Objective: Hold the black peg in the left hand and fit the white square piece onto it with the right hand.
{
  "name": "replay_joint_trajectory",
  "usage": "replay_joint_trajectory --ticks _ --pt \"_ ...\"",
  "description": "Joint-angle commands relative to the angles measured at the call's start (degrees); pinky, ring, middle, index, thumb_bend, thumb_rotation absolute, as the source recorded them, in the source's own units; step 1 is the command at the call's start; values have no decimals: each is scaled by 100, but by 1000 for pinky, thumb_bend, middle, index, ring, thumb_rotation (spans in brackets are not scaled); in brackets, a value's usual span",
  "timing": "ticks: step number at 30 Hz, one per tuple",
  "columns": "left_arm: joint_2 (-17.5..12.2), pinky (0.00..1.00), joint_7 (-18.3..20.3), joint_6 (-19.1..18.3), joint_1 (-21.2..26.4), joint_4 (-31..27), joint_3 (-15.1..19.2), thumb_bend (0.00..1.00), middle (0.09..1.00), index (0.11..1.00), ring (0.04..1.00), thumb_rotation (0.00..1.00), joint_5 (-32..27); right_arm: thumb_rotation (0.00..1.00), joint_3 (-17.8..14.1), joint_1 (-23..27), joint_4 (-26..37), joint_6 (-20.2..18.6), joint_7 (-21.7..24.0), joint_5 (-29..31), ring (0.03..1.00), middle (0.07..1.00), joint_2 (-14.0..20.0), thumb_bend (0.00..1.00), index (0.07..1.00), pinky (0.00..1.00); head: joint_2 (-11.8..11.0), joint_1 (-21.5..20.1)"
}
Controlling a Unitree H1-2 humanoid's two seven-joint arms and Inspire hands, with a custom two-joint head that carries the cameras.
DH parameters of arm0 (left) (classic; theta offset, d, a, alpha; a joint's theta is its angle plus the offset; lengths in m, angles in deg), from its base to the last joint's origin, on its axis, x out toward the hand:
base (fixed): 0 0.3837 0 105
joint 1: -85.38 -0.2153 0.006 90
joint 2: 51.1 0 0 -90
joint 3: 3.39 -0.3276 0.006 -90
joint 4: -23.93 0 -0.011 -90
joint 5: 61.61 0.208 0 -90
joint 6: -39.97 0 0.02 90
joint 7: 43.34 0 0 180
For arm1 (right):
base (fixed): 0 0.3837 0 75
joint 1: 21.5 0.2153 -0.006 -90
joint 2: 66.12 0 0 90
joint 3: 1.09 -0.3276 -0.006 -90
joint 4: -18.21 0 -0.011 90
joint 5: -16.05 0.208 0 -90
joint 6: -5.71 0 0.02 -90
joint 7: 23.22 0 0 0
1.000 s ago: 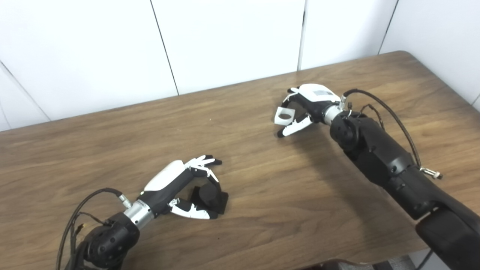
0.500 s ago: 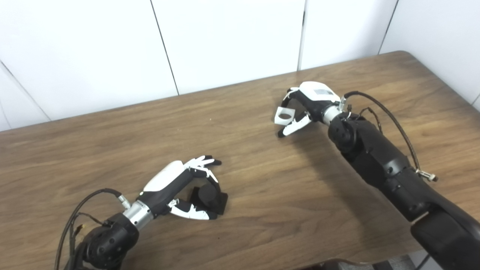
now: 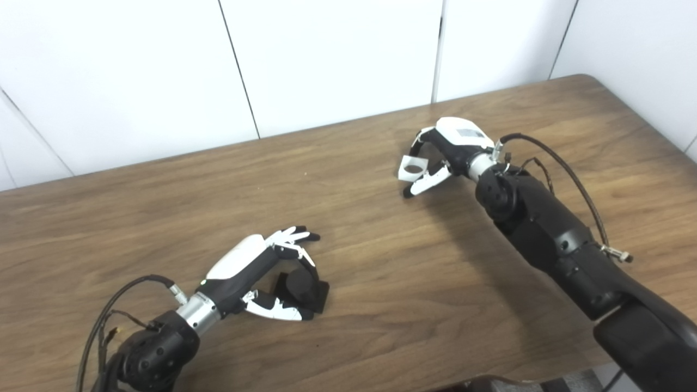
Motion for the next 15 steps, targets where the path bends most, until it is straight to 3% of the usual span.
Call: replay_joint_trajectory --ticks 1,9,15 --pt "-196 989 48 12 35 -71 41 522 917 492 984 70 95 287 43 80 -286 -71 -100 -191 893 859 101 674 618 902 9 14" --pt "-211 980 60 -11 20 -114 44 522 916 493 982 71 111 281 169 181 -546 -90 -157 -238 878 839 125 647 600 903 12 31" --pt "-216 985 64 -17 7 -123 60 521 917 492 981 71 93 151 175 182 -629 23 -268 -188 868 817 146 515 495 899 23 40"
